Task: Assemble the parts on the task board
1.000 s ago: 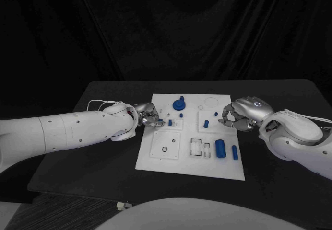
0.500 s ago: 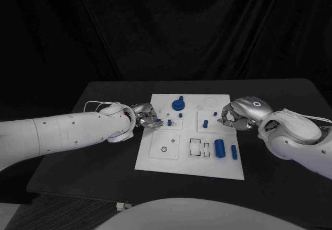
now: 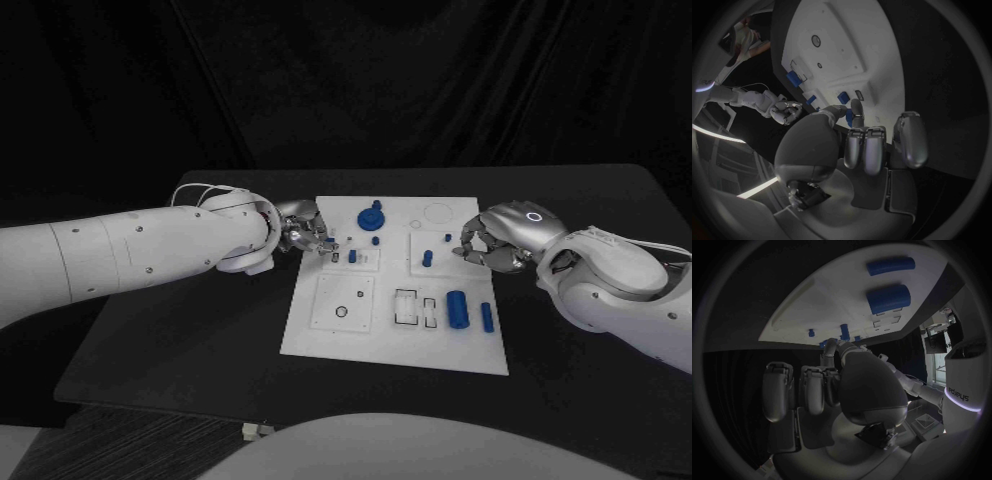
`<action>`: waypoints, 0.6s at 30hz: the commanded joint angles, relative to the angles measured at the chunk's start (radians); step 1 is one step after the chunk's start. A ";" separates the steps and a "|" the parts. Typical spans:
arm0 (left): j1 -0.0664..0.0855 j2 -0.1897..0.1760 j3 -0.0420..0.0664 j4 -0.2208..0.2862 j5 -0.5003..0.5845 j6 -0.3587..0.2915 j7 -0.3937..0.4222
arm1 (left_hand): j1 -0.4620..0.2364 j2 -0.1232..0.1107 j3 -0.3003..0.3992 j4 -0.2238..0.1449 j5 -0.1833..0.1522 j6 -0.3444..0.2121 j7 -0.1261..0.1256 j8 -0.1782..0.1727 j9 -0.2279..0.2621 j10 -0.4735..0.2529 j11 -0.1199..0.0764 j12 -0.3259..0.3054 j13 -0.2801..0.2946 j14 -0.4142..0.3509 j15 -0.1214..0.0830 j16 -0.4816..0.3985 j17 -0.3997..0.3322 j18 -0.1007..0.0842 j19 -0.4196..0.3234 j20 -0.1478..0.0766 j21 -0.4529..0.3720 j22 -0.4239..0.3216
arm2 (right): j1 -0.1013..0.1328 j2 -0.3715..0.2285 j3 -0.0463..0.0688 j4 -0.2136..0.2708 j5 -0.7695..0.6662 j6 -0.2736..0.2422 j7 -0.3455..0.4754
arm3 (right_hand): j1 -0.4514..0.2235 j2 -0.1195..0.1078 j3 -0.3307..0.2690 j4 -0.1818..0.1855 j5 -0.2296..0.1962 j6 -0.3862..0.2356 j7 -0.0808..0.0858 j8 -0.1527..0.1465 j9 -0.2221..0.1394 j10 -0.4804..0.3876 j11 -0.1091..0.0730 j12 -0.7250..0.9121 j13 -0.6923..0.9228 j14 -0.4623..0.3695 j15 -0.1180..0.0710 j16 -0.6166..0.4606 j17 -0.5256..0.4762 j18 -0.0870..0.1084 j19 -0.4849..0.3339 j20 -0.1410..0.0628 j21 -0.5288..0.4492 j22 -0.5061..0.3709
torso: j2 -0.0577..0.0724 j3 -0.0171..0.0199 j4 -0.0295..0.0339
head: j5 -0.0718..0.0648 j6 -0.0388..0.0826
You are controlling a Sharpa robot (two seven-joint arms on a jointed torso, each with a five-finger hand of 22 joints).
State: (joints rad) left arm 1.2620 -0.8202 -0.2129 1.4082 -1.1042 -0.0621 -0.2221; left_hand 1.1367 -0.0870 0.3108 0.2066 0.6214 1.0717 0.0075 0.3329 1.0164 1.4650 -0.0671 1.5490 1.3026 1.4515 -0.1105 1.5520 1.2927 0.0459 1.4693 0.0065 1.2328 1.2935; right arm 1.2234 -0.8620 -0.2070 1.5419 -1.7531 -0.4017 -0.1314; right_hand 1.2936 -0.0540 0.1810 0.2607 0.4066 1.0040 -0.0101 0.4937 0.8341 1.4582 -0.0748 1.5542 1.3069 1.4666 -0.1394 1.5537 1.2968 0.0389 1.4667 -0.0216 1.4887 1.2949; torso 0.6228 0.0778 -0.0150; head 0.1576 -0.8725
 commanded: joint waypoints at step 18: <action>0.031 0.098 0.001 -0.121 0.152 0.365 -0.117 | 0.049 0.001 0.089 -0.046 -0.073 -0.008 -0.002 -0.038 -0.023 0.104 0.001 0.019 0.266 0.115 -0.005 0.003 0.261 0.022 -0.004 -0.008 -0.017 0.188 | -0.003 0.003 0.001 -0.001 -0.002 0.019 -0.022 | 0.018 0.001 0.037 0.004 0.021 -0.006 0.000 -0.023 0.004 0.113 0.002 0.017 0.264 0.095 0.001 -0.002 0.227 -0.012 0.050 -0.002 -0.018 0.240 | 0.001 -0.0003 -0.0005 | -0.001 0.000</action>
State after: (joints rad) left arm 1.2903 -0.7254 -0.2127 1.2910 -1.0017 0.2507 -0.3153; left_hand 1.1568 -0.0982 0.3275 0.1899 0.5489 1.0646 0.0146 0.3096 1.0093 1.4650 -0.0671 1.5490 1.3026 1.4515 -0.1104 1.5520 1.2927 0.0460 1.4692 0.0066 1.2252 1.2935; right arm 1.2233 -0.8596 -0.2070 1.5410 -1.7531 -0.3918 -0.1329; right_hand 1.2936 -0.0540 0.1810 0.2608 0.4066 1.0040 -0.0101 0.4937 0.8341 1.4582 -0.0748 1.5542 1.3069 1.4666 -0.1394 1.5537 1.2968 0.0389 1.4667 -0.0216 1.4887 1.2949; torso 0.6235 0.0779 -0.0154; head 0.1559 -0.8725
